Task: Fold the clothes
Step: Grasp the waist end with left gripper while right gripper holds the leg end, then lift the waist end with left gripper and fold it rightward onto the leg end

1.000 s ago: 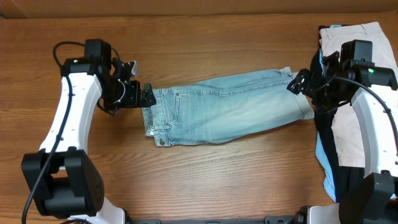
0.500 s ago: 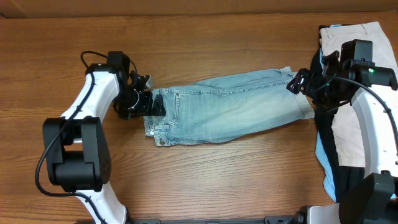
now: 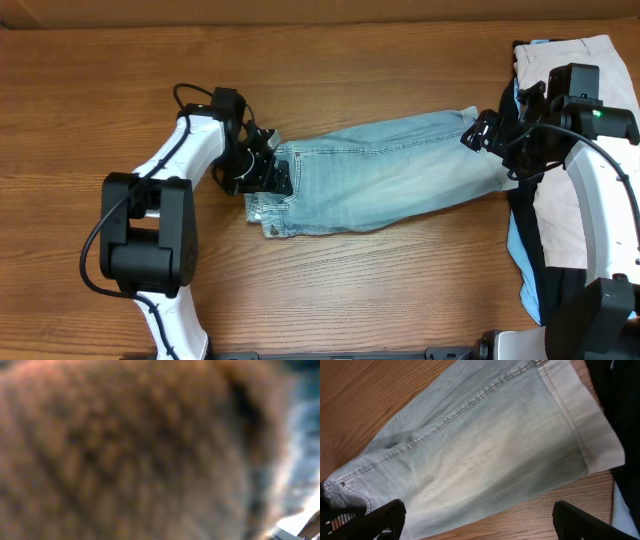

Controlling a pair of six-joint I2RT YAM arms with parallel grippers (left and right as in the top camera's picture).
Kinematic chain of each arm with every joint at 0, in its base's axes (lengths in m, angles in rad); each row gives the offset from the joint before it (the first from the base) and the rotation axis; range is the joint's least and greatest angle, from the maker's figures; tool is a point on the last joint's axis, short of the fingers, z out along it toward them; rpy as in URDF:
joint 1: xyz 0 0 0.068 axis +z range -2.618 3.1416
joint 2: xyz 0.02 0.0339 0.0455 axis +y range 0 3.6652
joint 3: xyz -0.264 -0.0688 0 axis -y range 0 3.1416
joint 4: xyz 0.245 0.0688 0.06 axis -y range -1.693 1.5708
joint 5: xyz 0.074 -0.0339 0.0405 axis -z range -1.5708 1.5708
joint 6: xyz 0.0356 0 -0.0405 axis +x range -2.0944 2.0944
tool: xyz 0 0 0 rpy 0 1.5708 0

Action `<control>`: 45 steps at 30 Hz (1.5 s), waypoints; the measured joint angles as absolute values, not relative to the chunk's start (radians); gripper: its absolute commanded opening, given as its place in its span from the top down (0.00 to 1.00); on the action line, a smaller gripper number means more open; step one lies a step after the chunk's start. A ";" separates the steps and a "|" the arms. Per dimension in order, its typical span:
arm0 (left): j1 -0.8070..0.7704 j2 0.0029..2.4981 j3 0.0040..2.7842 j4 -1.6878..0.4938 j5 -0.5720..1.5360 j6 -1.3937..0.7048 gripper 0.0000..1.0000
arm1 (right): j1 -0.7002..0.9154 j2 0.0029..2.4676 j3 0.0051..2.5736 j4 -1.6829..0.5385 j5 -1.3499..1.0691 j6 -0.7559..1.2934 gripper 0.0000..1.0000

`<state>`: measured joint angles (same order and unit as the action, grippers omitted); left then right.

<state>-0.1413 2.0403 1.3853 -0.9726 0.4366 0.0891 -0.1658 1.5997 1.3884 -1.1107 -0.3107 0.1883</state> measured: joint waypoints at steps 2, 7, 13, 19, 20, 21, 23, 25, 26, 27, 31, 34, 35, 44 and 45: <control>-0.145 2.047 1.393 -0.976 0.423 0.073 0.21 | -0.166 1.600 1.388 -1.110 -0.311 0.189 0.02; -0.144 2.052 1.399 -0.978 0.410 0.031 0.04 | -0.166 1.600 1.388 -1.111 -0.310 0.187 0.02; -0.142 2.094 1.485 -1.179 0.285 -0.032 0.00 | -0.166 1.600 1.388 -1.110 -0.310 0.186 0.02; -0.143 2.097 1.510 -1.185 0.187 -0.063 0.00 | -0.166 1.600 1.388 -1.111 -0.310 0.186 0.02; -0.143 2.097 1.507 -1.171 0.179 -0.067 0.00 | -0.166 1.600 1.388 -1.112 -0.310 0.186 0.02; -0.145 2.097 1.502 -1.157 0.174 -0.070 0.00 | -0.166 1.600 1.388 -1.111 -0.310 0.186 0.02; -0.149 2.097 1.476 -1.117 0.169 -0.076 0.00 | -0.166 1.600 1.388 -1.111 -0.310 0.185 0.02; -0.159 2.086 1.445 -1.087 0.154 -0.088 0.00 | -0.166 1.600 1.388 -1.112 -0.310 0.184 0.02; -0.163 2.078 1.430 -1.068 0.149 -0.098 0.00 | -0.166 1.600 1.388 -1.113 -0.310 0.183 0.02; -0.170 2.063 1.406 -1.039 0.141 -0.109 0.03 | -0.166 1.600 1.388 -1.113 -0.310 0.183 0.02; -0.177 2.012 1.324 -0.941 0.154 -0.128 0.21 | -0.166 1.600 1.388 -1.114 -0.311 0.183 0.02; -0.178 1.992 1.286 -0.874 0.225 -0.131 0.52 | -0.166 1.600 1.388 -1.114 -0.310 0.183 0.02; -0.177 1.991 1.280 -0.859 0.253 -0.133 0.60 | -0.166 1.600 1.388 -1.114 -0.310 0.183 0.02; -0.179 2.018 1.257 -0.785 0.492 -0.129 0.96 | -0.163 1.600 1.388 -1.110 -0.311 0.183 0.04; -0.175 2.022 1.260 -0.789 0.500 -0.129 0.96 | -0.163 1.600 1.388 -1.109 -0.316 0.183 0.06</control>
<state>-0.1745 2.0216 1.2602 -0.7891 0.5003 -0.1287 -0.1627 1.5997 1.3884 -1.1091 -0.3157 0.1829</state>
